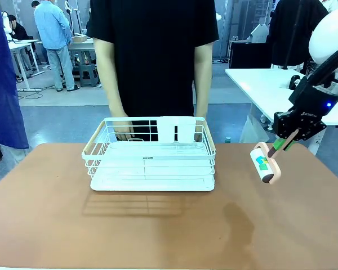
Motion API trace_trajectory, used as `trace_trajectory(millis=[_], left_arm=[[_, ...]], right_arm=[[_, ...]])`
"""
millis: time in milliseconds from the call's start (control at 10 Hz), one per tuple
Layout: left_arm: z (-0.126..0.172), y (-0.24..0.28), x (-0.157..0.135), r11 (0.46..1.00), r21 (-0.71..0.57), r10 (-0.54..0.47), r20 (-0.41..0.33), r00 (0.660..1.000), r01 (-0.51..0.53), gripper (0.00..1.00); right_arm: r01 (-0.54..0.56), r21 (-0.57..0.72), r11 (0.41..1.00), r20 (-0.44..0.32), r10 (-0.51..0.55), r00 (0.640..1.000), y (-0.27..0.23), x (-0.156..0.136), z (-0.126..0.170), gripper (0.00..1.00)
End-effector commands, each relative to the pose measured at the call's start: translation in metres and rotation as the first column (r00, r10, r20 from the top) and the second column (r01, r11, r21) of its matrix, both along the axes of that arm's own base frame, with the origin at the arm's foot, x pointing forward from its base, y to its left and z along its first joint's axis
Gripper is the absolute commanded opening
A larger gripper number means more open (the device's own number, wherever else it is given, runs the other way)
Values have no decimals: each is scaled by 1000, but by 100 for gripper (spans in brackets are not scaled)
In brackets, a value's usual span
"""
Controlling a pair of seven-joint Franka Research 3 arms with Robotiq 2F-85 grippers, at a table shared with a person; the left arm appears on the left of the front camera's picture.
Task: Clean the table.
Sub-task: Place the Lint Roller down when the Dish drying rack is positioned in the middle of the table.
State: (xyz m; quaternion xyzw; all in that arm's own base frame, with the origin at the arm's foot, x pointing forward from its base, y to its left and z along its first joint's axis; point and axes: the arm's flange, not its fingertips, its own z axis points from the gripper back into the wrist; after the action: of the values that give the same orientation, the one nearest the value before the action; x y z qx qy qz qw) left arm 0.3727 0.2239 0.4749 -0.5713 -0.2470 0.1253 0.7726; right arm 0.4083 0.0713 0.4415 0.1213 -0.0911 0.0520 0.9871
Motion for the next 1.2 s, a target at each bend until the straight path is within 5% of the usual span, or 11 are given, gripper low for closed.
trace_trajectory(millis=[0, 300, 400, 500, 600, 700, 1100], left_arm=[[2, 2, -1, 1000, 0, 5, 7, 1000, -5, 100], [2, 2, -1, 1000, 0, 5, 7, 1000, -5, 100], [2, 2, -1, 1000, 0, 5, 7, 1000, -5, 100], [2, 2, -1, 1000, 0, 5, 7, 1000, -5, 100], [2, 2, -1, 1000, 0, 5, 7, 1000, -5, 100], [2, 2, -1, 1000, 0, 5, 7, 1000, -5, 100], [2, 2, -1, 1000, 0, 5, 7, 1000, -5, 100]], right_arm=[[-6, -10, 1000, 12, 6, 1000, -1, -1, 3, 21], [0, 0, 1000, 0, 0, 1000, 0, 0, 0, 21], [103, -12, 995, 37, -102, 994, 3, 6, 0, 21], [356, 27, 934, 16, -356, 934, 13, 14, 1, 21], [624, -2, 782, -110, -620, 777, 18, 21, 3, 21], [742, -12, 670, -160, -734, 660, 17, 25, 9, 21], [979, -63, 195, -237, -956, 175, -6, 67, 32, 21]])
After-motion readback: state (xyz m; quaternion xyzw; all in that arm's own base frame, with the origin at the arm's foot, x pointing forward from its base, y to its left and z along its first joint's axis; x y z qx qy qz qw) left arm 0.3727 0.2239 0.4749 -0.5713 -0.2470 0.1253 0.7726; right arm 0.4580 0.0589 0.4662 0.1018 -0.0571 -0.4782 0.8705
